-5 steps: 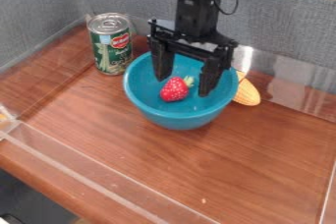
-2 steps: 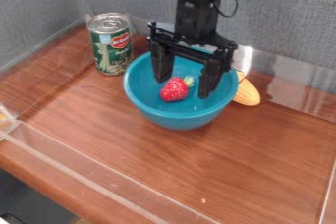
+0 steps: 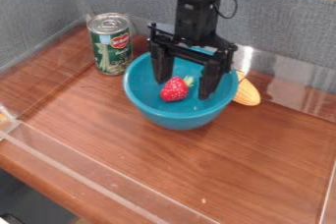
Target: Remove the strawberry from inside the blue bowl and place it on the table
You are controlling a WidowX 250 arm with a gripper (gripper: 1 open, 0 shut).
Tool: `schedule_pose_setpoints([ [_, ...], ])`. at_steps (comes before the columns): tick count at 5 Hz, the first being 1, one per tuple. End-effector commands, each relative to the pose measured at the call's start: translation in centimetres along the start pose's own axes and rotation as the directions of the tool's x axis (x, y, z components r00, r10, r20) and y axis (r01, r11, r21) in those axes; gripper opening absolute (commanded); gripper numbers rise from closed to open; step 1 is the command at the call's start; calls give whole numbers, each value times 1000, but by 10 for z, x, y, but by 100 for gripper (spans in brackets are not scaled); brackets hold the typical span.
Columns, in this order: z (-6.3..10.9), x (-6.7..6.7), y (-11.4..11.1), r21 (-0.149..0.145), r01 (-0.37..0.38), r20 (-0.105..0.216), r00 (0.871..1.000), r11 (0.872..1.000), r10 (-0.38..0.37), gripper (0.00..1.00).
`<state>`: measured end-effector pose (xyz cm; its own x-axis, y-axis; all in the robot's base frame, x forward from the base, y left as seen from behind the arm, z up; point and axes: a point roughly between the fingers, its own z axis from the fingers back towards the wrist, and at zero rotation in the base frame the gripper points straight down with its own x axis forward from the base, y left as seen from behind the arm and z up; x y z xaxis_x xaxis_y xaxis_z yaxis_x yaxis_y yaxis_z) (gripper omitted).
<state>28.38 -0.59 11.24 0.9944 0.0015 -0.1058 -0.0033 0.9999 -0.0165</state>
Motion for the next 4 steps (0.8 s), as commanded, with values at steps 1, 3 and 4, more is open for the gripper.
schedule_pose_setpoints([
  [1, 7, 2, 2, -1, -8, 33, 999, 1000, 8, 100],
  [3, 4, 2, 2, 1, -10, 32, 999, 1000, 10, 100],
  [4, 1, 3, 1, 2, -10, 30, 999, 1000, 10, 100],
])
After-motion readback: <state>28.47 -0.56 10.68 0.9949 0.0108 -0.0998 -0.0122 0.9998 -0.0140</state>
